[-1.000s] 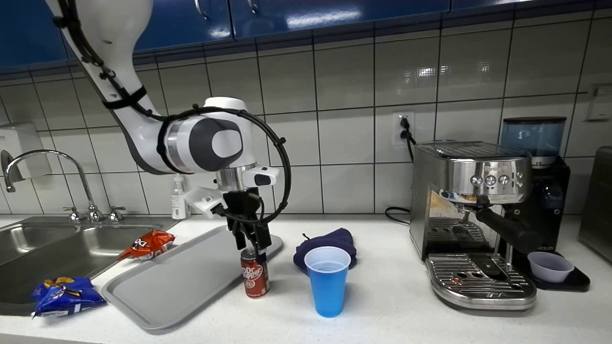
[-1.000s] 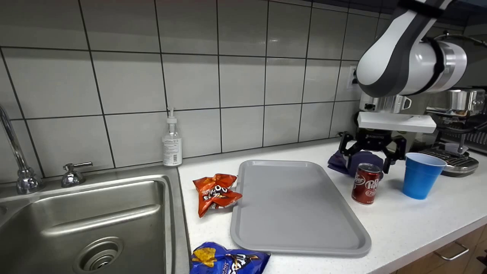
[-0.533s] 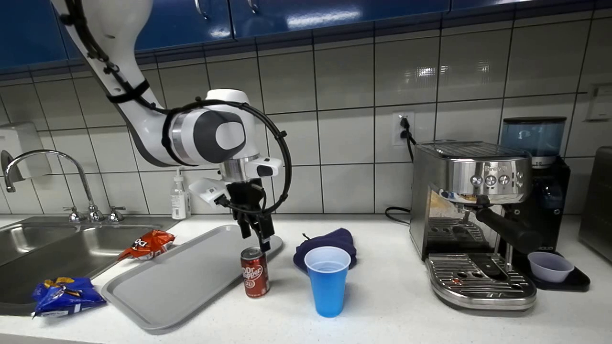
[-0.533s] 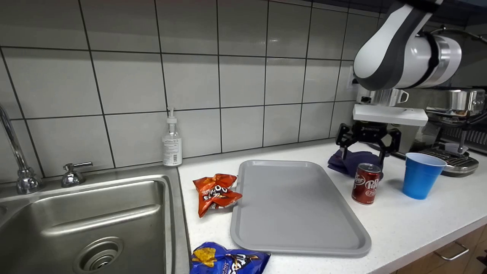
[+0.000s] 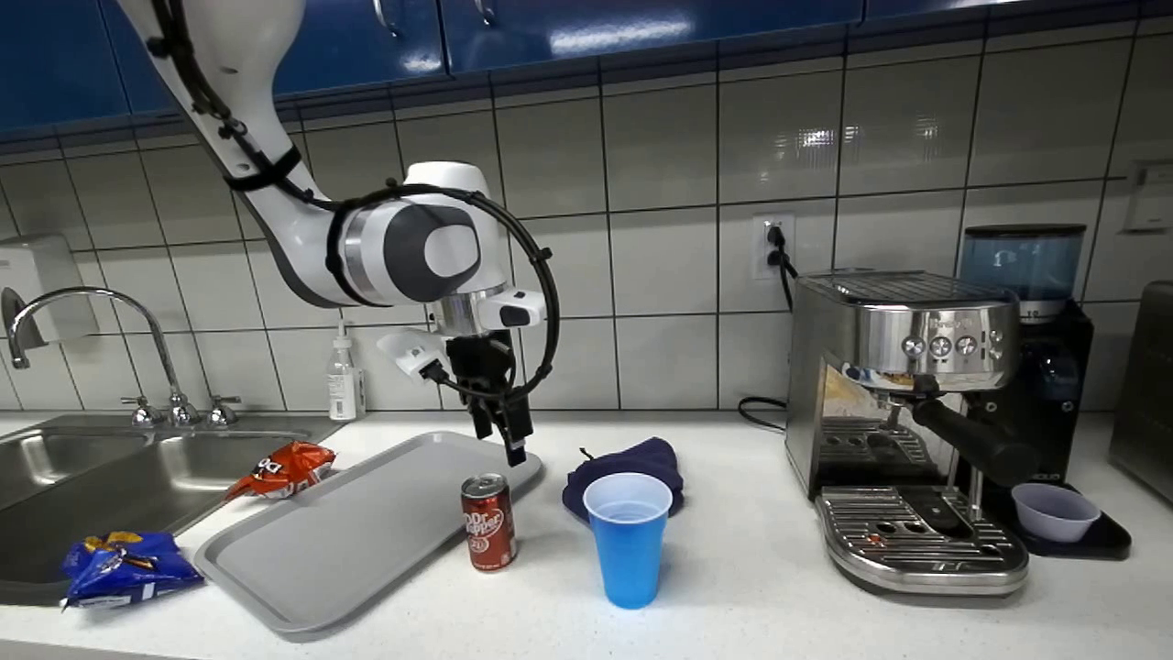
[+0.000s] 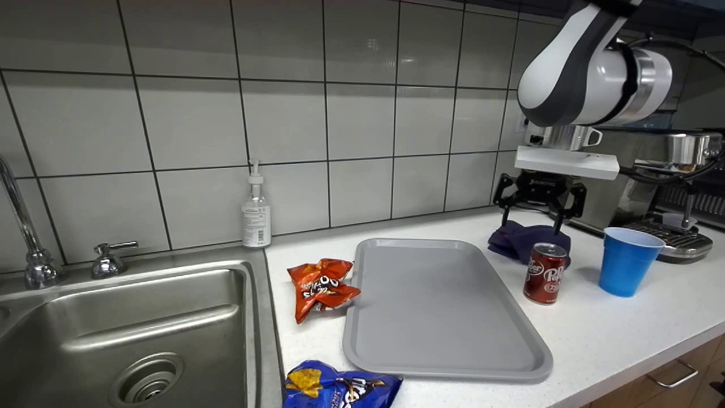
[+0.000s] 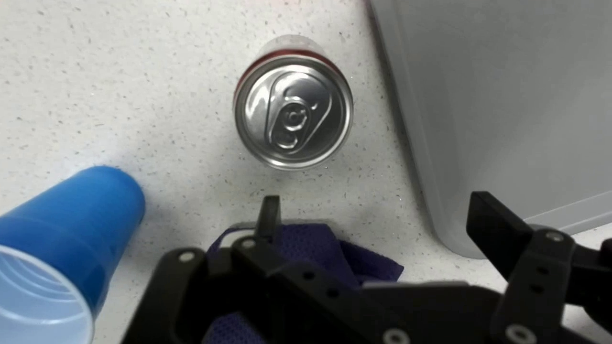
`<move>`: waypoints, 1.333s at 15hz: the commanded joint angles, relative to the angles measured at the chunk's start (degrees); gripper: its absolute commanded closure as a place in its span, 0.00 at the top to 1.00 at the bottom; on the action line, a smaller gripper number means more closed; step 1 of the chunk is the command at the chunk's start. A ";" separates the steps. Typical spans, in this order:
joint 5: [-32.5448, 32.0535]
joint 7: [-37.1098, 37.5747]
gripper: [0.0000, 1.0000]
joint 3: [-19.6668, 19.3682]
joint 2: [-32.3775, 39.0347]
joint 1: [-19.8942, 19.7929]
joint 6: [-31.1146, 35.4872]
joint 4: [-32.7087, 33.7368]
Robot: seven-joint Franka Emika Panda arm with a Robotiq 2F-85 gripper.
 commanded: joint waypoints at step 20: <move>-0.31 6.59 1.00 -0.90 5.69 0.48 -0.71 6.60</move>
